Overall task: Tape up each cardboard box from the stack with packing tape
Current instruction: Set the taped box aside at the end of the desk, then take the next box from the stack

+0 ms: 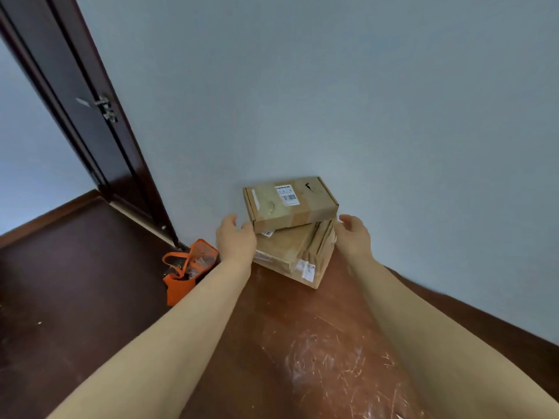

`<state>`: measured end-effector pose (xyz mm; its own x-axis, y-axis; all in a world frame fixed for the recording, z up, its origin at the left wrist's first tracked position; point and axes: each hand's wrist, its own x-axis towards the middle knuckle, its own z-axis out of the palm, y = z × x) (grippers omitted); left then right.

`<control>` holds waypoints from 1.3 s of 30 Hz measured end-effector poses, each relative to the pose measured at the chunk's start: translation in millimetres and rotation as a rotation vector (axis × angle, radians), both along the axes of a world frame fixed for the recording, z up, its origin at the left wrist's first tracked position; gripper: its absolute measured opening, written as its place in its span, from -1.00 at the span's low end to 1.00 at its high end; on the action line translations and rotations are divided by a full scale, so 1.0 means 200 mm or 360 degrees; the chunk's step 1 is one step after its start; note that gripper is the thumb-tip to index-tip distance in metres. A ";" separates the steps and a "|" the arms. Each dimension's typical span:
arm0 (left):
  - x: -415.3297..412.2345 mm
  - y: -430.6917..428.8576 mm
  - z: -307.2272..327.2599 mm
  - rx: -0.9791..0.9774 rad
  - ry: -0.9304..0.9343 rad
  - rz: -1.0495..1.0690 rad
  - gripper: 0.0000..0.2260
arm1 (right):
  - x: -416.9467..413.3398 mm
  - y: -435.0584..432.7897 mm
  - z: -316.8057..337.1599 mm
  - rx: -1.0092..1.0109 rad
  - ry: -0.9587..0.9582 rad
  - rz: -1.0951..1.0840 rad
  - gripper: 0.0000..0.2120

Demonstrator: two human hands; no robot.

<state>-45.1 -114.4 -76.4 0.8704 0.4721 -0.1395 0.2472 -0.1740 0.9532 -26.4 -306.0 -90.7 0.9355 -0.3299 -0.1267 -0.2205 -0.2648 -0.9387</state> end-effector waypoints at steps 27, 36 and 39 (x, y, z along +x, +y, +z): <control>0.06 0.10 -0.05 -0.0211 -0.0104 -0.1169 -0.49 | -0.34 0.16 -0.12 0.0178 -0.0209 -0.1475 -0.73; -0.38 0.10 -0.18 0.0116 0.0099 -0.1840 -0.32 | -0.90 0.11 -0.36 0.0185 0.0176 -0.1630 -0.67; -0.54 0.17 -0.27 0.0225 0.0290 -0.1915 -0.44 | -1.06 0.15 -0.48 0.0139 0.0311 -0.1564 -0.67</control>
<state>-152.7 -80.1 -130.6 0.7350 -0.5990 -0.3178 -0.0149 -0.4828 0.8756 -238.6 -276.6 -185.8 0.2137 -0.9266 -0.3096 -0.4568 0.1854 -0.8701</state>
